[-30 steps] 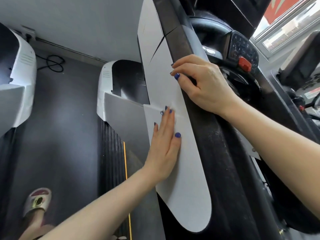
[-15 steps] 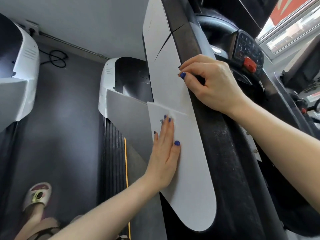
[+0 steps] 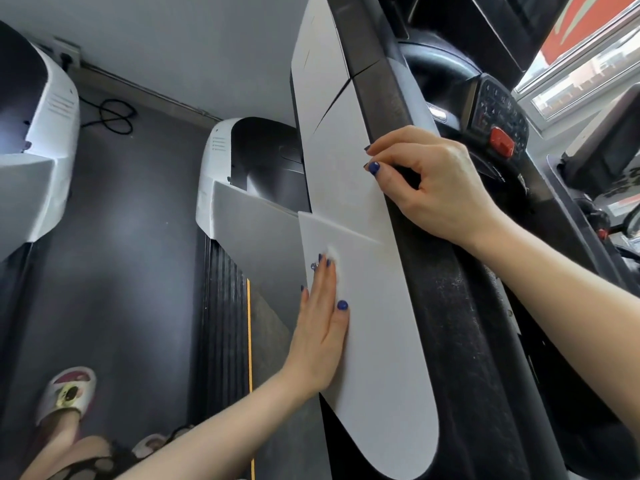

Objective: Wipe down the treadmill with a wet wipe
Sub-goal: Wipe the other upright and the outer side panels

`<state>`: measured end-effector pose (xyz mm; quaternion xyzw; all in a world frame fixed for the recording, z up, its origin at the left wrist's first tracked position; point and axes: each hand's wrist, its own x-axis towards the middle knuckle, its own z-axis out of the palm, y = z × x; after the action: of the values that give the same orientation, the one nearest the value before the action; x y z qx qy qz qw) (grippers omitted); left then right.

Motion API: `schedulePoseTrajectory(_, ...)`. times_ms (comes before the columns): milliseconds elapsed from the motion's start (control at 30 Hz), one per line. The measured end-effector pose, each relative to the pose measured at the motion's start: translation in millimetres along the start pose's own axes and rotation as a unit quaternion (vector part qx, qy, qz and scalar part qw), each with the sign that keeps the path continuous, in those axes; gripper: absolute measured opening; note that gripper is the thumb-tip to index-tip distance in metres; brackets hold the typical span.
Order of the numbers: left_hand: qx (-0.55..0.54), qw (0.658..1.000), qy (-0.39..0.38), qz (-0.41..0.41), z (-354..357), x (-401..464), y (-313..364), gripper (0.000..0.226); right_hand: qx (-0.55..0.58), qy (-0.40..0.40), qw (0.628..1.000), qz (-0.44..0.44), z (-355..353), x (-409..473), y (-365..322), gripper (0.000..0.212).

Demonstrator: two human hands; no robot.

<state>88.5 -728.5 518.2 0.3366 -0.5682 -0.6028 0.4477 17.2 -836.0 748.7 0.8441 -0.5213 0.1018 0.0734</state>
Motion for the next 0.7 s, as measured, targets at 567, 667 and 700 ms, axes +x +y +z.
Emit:
schedulePoseTrajectory(567, -0.017, 0.998, 0.044, -0.049, -24.3, 67.5, 8.2, 0.054, 0.003, 0.017, 1.000, 0.012, 0.8, 0.9, 2.2, 0.022)
schedulePoseTrajectory(667, -0.025, 0.999, 0.042, 0.004, -16.5, 52.3, 26.3, 0.051, 0.005, 0.025, 1.000, 0.013, 1.1, 0.6, 2.0, 0.025)
schedulePoseTrajectory(700, -0.023, 0.999, 0.041, 0.016, -14.4, 46.4, 29.5, 0.051, 0.008, 0.028, 1.000, 0.012, 1.3, 0.2, 1.6, 0.026)
